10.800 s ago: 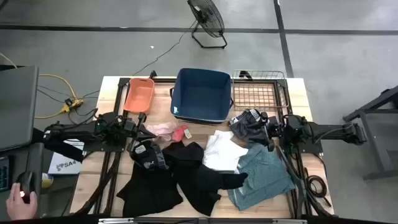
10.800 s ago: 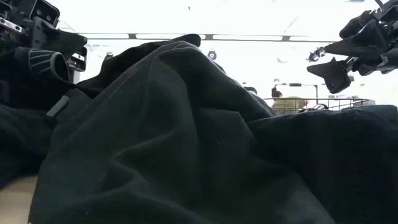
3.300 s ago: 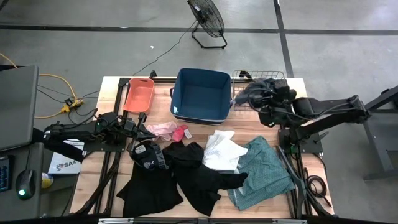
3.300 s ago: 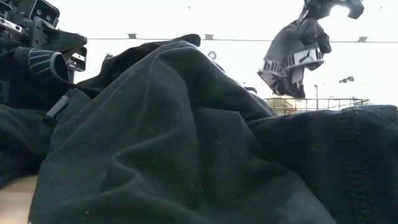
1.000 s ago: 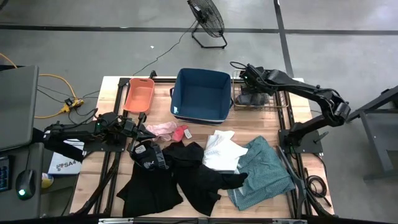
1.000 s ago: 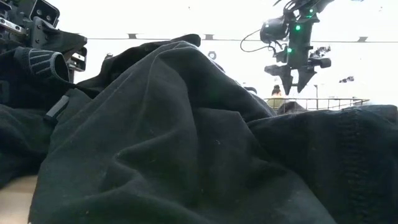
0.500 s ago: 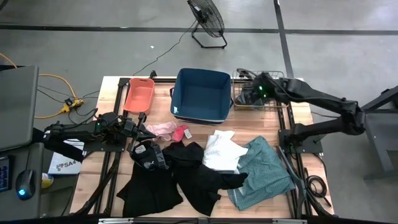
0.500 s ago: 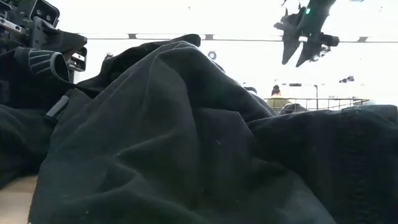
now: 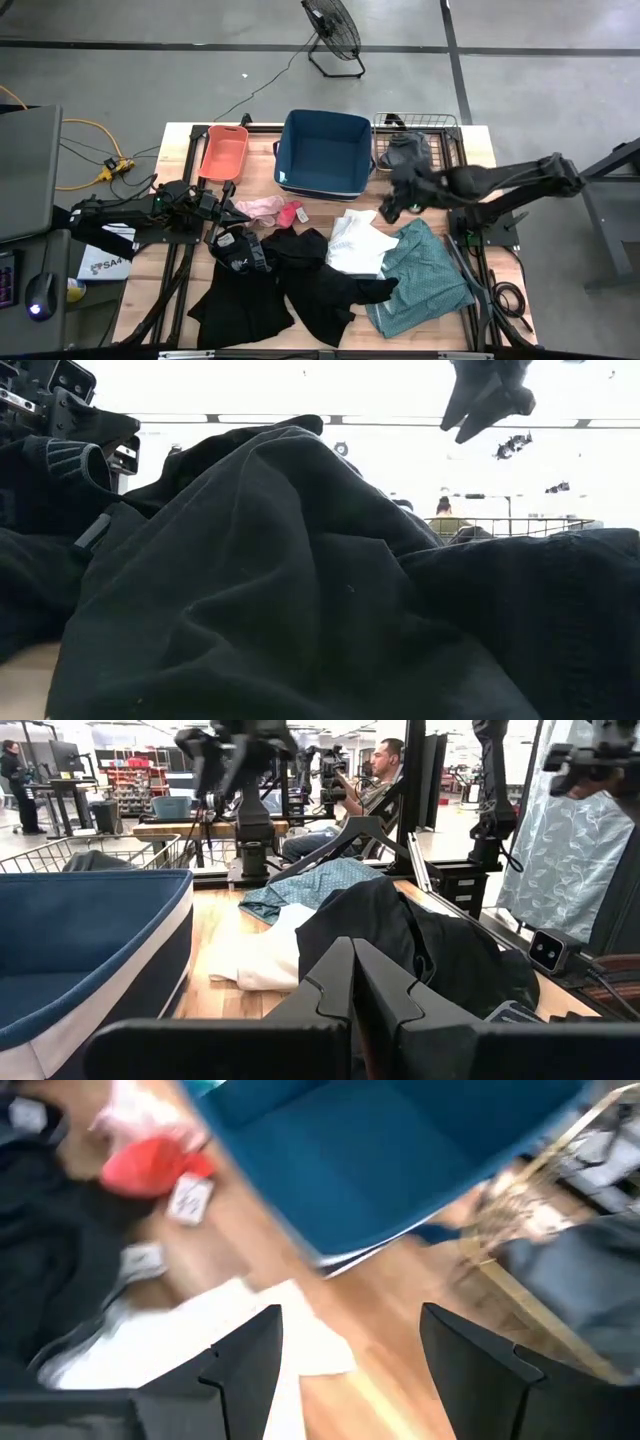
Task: Pick & Place Cloths
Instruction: Put the blue sock into the orange bin
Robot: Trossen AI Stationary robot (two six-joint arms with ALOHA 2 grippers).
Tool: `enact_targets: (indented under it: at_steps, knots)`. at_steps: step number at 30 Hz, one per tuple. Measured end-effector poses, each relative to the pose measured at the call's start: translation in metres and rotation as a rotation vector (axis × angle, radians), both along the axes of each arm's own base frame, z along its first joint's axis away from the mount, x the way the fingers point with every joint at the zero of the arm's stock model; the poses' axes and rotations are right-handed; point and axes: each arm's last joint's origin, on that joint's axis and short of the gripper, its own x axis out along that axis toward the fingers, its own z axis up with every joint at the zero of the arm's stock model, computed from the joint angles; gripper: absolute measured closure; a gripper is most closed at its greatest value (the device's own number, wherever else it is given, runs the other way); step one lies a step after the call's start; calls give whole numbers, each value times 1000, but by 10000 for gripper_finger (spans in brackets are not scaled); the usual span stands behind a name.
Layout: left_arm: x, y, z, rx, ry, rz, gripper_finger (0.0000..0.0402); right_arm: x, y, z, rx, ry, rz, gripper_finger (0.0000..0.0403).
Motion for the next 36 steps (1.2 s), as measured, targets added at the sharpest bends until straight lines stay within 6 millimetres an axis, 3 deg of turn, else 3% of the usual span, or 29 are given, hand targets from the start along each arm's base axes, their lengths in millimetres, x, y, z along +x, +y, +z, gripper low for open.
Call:
enact_targets:
  at_steps: [12, 20, 26, 36]
  knots:
    - [0, 0, 0, 0, 0, 0, 400, 50, 50, -64, 147, 136, 20, 174]
    - [0, 0, 0, 0, 0, 0, 400, 75, 53, -112, 306, 237, -133, 174]
    - [0, 0, 0, 0, 0, 0, 400, 90, 54, -120, 355, 168, -120, 174]
    - [0, 0, 0, 0, 0, 0, 400, 93, 53, -123, 355, 100, -128, 174]
